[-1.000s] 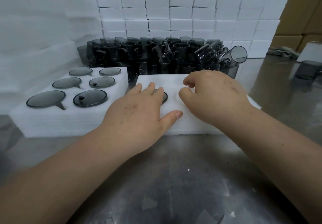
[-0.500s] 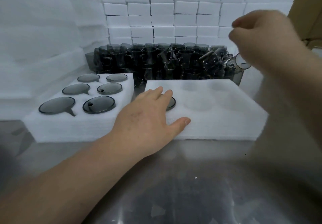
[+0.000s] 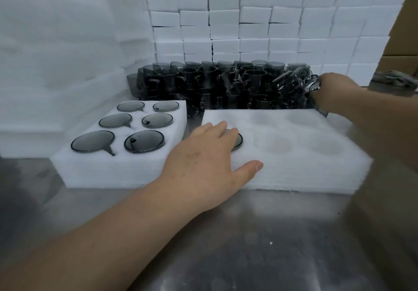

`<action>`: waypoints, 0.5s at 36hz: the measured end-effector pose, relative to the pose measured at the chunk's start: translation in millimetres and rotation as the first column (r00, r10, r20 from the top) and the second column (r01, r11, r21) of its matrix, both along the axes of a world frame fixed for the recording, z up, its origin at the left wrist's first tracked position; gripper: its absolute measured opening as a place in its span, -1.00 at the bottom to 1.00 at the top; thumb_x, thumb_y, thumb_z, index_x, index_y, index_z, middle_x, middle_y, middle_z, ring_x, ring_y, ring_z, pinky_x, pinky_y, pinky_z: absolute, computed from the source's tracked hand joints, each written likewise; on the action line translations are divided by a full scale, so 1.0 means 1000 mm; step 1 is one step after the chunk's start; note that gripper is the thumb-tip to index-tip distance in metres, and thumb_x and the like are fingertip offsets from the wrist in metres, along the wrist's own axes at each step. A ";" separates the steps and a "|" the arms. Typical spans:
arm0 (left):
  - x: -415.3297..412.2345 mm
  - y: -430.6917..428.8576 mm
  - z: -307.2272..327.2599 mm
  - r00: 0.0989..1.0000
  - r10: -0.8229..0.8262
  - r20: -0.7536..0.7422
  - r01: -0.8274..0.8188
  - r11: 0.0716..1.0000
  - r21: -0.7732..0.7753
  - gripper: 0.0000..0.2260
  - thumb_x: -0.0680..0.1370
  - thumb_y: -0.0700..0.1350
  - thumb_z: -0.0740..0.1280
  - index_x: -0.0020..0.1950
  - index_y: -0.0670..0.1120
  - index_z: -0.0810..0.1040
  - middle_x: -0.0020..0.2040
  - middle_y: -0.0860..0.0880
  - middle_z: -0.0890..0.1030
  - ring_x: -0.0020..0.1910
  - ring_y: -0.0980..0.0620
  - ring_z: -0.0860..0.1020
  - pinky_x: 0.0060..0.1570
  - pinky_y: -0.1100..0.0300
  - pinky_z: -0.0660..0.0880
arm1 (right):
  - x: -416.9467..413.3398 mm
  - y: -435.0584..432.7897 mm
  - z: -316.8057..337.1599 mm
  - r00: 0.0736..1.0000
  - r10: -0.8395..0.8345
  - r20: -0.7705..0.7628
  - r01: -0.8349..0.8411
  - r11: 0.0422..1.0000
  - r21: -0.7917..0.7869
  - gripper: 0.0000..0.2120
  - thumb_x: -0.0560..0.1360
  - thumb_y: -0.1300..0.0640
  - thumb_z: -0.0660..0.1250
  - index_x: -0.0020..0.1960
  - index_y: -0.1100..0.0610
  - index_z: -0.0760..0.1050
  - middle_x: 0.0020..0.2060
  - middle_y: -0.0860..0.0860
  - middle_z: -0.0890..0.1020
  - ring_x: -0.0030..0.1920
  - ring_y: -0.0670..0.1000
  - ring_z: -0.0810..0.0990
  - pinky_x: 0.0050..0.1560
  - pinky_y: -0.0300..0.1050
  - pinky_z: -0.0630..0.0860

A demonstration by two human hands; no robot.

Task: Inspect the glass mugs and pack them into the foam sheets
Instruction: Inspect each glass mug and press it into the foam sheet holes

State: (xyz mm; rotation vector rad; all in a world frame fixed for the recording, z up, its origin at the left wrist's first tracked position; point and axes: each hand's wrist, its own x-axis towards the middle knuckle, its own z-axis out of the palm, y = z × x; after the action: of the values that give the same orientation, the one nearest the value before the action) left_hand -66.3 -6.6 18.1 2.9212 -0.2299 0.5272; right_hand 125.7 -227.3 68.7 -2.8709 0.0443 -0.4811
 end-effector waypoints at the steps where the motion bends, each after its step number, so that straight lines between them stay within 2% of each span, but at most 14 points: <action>1: 0.000 0.000 0.000 1.000 -0.002 -0.001 0.002 1.000 0.000 -0.27 0.31 0.40 -0.09 0.41 0.12 0.24 0.47 0.16 0.16 0.44 0.14 0.06 0.31 0.20 0.15 | 0.002 0.000 -0.001 1.000 -0.018 0.012 0.017 0.998 0.056 -0.83 0.49 0.30 0.16 0.04 0.34 0.41 -0.02 0.29 0.54 -0.07 0.22 0.46 -0.20 -0.07 0.35; 4: 0.000 0.000 0.000 1.000 -0.008 -0.006 0.008 1.000 -0.010 -0.27 0.31 0.40 -0.09 0.41 0.12 0.24 0.47 0.16 0.16 0.43 0.14 0.05 0.31 0.19 0.16 | 0.008 0.001 -0.005 0.998 -0.056 0.036 0.050 0.986 0.159 -0.75 0.44 0.36 0.17 0.12 0.33 0.35 0.03 0.30 0.51 0.05 0.26 0.47 -0.19 -0.08 0.32; 7: 0.000 0.001 0.000 1.000 -0.012 -0.001 0.012 1.000 -0.016 -0.27 0.31 0.40 -0.08 0.40 0.12 0.25 0.46 0.16 0.18 0.41 0.15 0.05 0.30 0.19 0.16 | 0.009 0.003 -0.008 0.997 -0.059 0.047 0.051 0.988 0.148 -0.61 0.36 0.42 0.18 0.19 0.30 0.37 0.10 0.29 0.49 0.12 0.27 0.46 -0.14 -0.09 0.36; 10: 0.000 0.001 0.000 1.000 -0.019 0.016 0.020 1.000 -0.014 -0.28 0.32 0.40 -0.08 0.38 0.10 0.28 0.42 0.16 0.23 0.36 0.17 0.06 0.26 0.20 0.18 | 0.011 0.003 -0.010 0.996 -0.048 0.069 0.040 0.993 0.111 -0.48 0.36 0.42 0.19 0.31 0.22 0.34 0.19 0.25 0.46 0.19 0.25 0.43 -0.04 -0.06 0.39; 14: 0.000 0.002 0.000 1.000 -0.023 0.021 0.023 1.000 -0.004 -0.29 0.33 0.39 -0.07 0.38 0.09 0.29 0.42 0.15 0.23 0.38 0.14 0.10 0.26 0.19 0.19 | 0.011 0.003 -0.011 0.999 -0.024 0.046 0.023 1.000 0.004 -0.50 0.38 0.44 0.18 0.28 0.17 0.44 0.17 0.15 0.52 0.13 0.19 0.50 0.01 -0.07 0.46; 18: 0.001 0.002 0.000 1.000 -0.021 0.014 0.021 1.000 0.001 -0.29 0.32 0.39 -0.07 0.38 0.10 0.28 0.44 0.15 0.21 0.37 0.16 0.08 0.26 0.18 0.21 | 0.014 0.001 -0.007 0.995 -0.065 0.081 0.060 0.997 0.052 -0.59 0.37 0.44 0.22 0.16 0.19 0.52 0.07 0.21 0.57 0.09 0.21 0.52 -0.02 -0.05 0.47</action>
State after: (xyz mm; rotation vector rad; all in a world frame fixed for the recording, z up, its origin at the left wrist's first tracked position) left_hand -65.8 -4.8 17.9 2.9137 -0.2624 0.5447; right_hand 140.1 -226.3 61.9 -2.8053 0.1306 -0.6014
